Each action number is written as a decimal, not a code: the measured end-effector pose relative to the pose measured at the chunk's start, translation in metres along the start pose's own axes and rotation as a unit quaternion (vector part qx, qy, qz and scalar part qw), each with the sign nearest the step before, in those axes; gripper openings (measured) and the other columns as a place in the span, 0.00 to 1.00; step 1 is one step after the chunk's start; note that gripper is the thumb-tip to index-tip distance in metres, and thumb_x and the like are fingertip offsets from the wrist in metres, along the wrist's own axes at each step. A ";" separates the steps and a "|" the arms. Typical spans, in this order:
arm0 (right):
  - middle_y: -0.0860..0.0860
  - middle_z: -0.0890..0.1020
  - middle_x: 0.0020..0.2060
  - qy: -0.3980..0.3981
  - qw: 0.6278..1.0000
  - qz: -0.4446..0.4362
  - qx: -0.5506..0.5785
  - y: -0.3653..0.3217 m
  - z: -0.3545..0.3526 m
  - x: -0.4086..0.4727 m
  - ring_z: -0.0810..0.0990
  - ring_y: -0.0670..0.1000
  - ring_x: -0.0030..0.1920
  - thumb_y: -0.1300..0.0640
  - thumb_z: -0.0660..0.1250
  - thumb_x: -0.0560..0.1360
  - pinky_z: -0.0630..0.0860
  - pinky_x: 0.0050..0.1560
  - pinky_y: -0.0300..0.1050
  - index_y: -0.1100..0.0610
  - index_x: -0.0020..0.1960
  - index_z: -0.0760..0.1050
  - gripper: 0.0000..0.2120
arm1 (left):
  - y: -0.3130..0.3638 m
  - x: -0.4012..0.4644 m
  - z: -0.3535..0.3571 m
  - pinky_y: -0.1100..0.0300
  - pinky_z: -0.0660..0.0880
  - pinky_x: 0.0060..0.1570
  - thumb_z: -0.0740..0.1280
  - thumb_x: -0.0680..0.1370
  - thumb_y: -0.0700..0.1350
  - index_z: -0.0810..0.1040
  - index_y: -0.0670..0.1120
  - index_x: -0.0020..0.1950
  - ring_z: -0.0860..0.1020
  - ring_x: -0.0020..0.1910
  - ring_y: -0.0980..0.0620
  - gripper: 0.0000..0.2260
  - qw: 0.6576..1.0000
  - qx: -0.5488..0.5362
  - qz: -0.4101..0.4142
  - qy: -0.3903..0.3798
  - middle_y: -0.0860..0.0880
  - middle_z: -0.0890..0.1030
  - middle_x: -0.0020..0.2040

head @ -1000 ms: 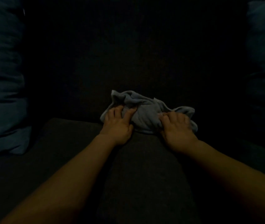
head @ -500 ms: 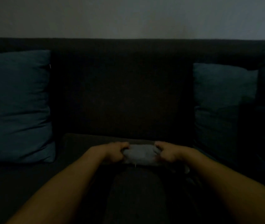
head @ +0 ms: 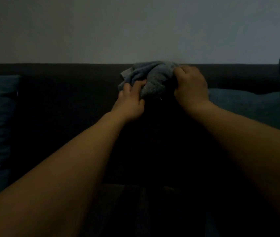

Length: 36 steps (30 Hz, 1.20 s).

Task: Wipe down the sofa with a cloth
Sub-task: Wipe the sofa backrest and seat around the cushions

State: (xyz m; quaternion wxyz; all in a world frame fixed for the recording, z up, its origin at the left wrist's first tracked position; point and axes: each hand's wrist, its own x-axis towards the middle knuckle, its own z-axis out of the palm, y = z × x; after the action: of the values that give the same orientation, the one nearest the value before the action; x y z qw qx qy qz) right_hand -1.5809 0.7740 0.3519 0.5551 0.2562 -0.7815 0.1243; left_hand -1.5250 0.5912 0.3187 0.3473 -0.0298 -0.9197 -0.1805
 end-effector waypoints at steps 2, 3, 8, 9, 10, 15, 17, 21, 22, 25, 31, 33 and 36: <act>0.64 0.78 0.53 0.001 1.000 -0.025 -0.015 0.006 -0.001 -0.004 0.75 0.65 0.52 0.66 0.63 0.67 0.73 0.47 0.55 0.64 0.55 0.75 0.16 | -0.001 -0.006 0.010 0.45 0.65 0.61 0.59 0.78 0.45 0.56 0.56 0.73 0.64 0.63 0.36 0.25 1.000 -0.004 0.007 -0.004 0.41 0.61 0.65; 0.64 0.78 0.52 -0.008 0.999 -0.027 -0.019 0.005 -0.002 -0.009 0.75 0.65 0.52 0.67 0.64 0.66 0.73 0.48 0.55 0.64 0.55 0.75 0.17 | -0.002 -0.012 0.015 0.44 0.66 0.61 0.59 0.78 0.45 0.56 0.56 0.73 0.64 0.63 0.36 0.25 1.000 -0.008 0.001 -0.011 0.40 0.61 0.65; 0.64 0.79 0.41 -0.089 0.995 -0.050 0.011 -0.015 0.007 -0.081 0.78 0.64 0.41 0.64 0.58 0.66 0.75 0.43 0.54 0.64 0.41 0.76 0.09 | -0.017 -0.076 0.071 0.42 0.66 0.61 0.58 0.79 0.47 0.57 0.51 0.74 0.65 0.64 0.35 0.23 0.995 0.032 -0.037 -0.087 0.39 0.63 0.65; 0.64 0.80 0.43 -0.127 0.991 -0.036 0.013 -0.016 0.008 -0.102 0.78 0.64 0.43 0.64 0.58 0.67 0.75 0.46 0.55 0.64 0.42 0.77 0.10 | -0.023 -0.092 0.080 0.42 0.67 0.60 0.58 0.79 0.48 0.57 0.51 0.74 0.66 0.64 0.35 0.23 0.992 0.050 -0.041 -0.109 0.39 0.63 0.65; 0.64 0.79 0.46 -0.172 0.985 -0.019 0.017 -0.019 0.009 -0.124 0.78 0.64 0.47 0.65 0.59 0.68 0.73 0.52 0.57 0.65 0.46 0.77 0.10 | -0.030 -0.109 0.090 0.42 0.68 0.59 0.57 0.80 0.49 0.57 0.51 0.74 0.66 0.64 0.35 0.23 0.987 0.070 -0.048 -0.138 0.39 0.64 0.66; 0.58 0.75 0.61 -0.469 0.881 0.058 -0.002 -0.043 0.019 -0.249 0.74 0.57 0.60 0.63 0.55 0.79 0.70 0.57 0.48 0.59 0.62 0.72 0.14 | -0.051 -0.196 0.138 0.44 0.64 0.63 0.54 0.79 0.51 0.56 0.55 0.74 0.64 0.66 0.39 0.23 0.949 0.175 -0.064 -0.254 0.42 0.65 0.68; 0.58 0.74 0.61 -0.475 0.875 0.094 0.013 -0.043 0.022 -0.268 0.75 0.57 0.60 0.62 0.55 0.79 0.70 0.55 0.47 0.58 0.62 0.72 0.14 | -0.056 -0.198 0.146 0.46 0.64 0.61 0.54 0.79 0.50 0.56 0.56 0.74 0.65 0.64 0.40 0.22 0.955 0.188 -0.039 -0.225 0.42 0.66 0.66; 0.59 0.77 0.57 -0.467 0.879 0.097 0.023 -0.033 0.035 -0.263 0.77 0.59 0.56 0.61 0.59 0.76 0.71 0.48 0.46 0.59 0.55 0.74 0.09 | -0.063 -0.194 0.150 0.47 0.64 0.60 0.55 0.79 0.49 0.58 0.55 0.74 0.66 0.63 0.41 0.22 0.959 0.179 -0.030 -0.216 0.42 0.66 0.65; 0.59 0.78 0.57 -0.468 0.877 0.102 0.032 -0.033 0.035 -0.264 0.78 0.59 0.55 0.61 0.59 0.76 0.71 0.47 0.46 0.59 0.54 0.74 0.09 | -0.062 -0.195 0.151 0.47 0.65 0.60 0.55 0.79 0.49 0.58 0.55 0.74 0.66 0.63 0.40 0.22 0.956 0.186 -0.035 -0.225 0.42 0.66 0.65; 0.58 0.78 0.58 -0.521 0.842 0.132 0.041 -0.033 0.032 -0.259 0.77 0.58 0.57 0.60 0.60 0.76 0.72 0.52 0.46 0.56 0.59 0.74 0.13 | -0.051 -0.195 0.144 0.45 0.65 0.63 0.58 0.78 0.48 0.57 0.53 0.74 0.63 0.68 0.39 0.24 0.937 0.172 -0.060 -0.298 0.41 0.63 0.70; 0.52 0.79 0.52 -0.649 0.755 0.081 0.057 -0.053 -0.031 -0.229 0.78 0.55 0.53 0.55 0.64 0.74 0.75 0.57 0.50 0.46 0.55 0.78 0.12 | -0.028 -0.224 0.084 0.44 0.66 0.67 0.62 0.77 0.46 0.59 0.55 0.72 0.65 0.69 0.42 0.25 0.901 0.033 -0.117 -0.416 0.44 0.62 0.73; 0.52 0.81 0.49 -0.660 0.742 0.076 0.088 -0.065 -0.053 -0.223 0.80 0.53 0.48 0.55 0.65 0.72 0.78 0.51 0.48 0.51 0.50 0.81 0.09 | -0.030 -0.243 0.051 0.46 0.67 0.66 0.64 0.76 0.47 0.66 0.59 0.65 0.69 0.64 0.46 0.18 0.895 -0.040 -0.119 -0.427 0.47 0.66 0.69; 0.54 0.82 0.45 -0.615 0.761 0.104 0.181 -0.092 -0.067 -0.200 0.81 0.54 0.47 0.58 0.64 0.73 0.78 0.46 0.47 0.55 0.47 0.81 0.08 | -0.058 -0.252 -0.003 0.53 0.69 0.61 0.66 0.76 0.50 0.68 0.54 0.65 0.71 0.59 0.45 0.18 0.917 0.069 -0.065 -0.388 0.45 0.69 0.63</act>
State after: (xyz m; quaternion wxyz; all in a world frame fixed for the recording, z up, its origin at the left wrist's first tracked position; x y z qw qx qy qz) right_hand -1.4270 0.7817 0.1806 -0.1174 0.2901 -0.9399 0.1362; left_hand -1.3428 0.5538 0.1390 -0.0480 -0.0133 -0.9923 -0.1137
